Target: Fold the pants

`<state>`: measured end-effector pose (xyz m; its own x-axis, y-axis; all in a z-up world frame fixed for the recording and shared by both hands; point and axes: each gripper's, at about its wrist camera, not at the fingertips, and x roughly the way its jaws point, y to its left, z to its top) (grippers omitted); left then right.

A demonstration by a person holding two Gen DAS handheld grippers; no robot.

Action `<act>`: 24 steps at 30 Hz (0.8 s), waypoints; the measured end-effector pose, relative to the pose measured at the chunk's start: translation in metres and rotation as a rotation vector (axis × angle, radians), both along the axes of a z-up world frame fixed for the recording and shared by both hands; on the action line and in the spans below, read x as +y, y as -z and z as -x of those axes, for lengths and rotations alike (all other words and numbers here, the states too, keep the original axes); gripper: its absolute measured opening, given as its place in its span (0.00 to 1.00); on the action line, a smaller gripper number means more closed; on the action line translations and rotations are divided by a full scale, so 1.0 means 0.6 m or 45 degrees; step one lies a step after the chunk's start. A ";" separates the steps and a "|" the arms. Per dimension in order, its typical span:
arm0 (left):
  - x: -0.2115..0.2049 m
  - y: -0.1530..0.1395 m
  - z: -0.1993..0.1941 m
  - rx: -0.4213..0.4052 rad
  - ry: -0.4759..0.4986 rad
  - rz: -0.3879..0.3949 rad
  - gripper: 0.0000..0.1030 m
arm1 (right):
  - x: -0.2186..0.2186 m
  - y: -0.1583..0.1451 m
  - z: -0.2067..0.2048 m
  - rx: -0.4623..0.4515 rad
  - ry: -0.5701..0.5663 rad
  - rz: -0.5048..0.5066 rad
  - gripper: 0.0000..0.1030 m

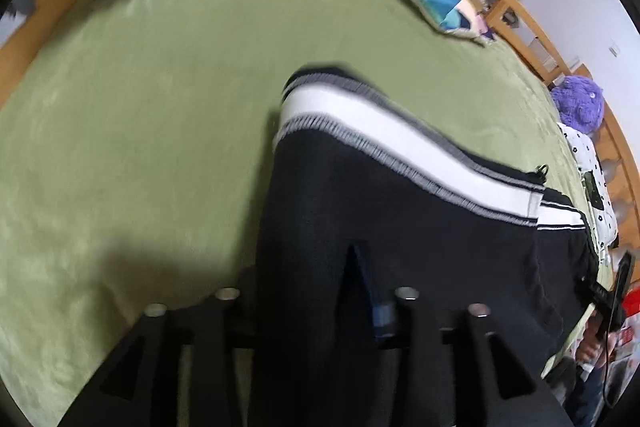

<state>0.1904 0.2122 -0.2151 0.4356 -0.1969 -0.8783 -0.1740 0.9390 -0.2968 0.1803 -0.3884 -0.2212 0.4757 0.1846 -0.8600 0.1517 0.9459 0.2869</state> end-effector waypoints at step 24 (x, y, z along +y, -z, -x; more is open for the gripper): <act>-0.010 -0.055 0.141 -0.240 0.041 -0.203 0.63 | 0.435 -0.046 0.101 -0.155 -0.571 0.076 0.10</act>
<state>0.1057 0.2064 -0.1822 0.5904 -0.0788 -0.8033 -0.0986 0.9807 -0.1687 0.1196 -0.1273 -0.1939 0.4581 0.3471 -0.8184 -0.3072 0.9257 0.2207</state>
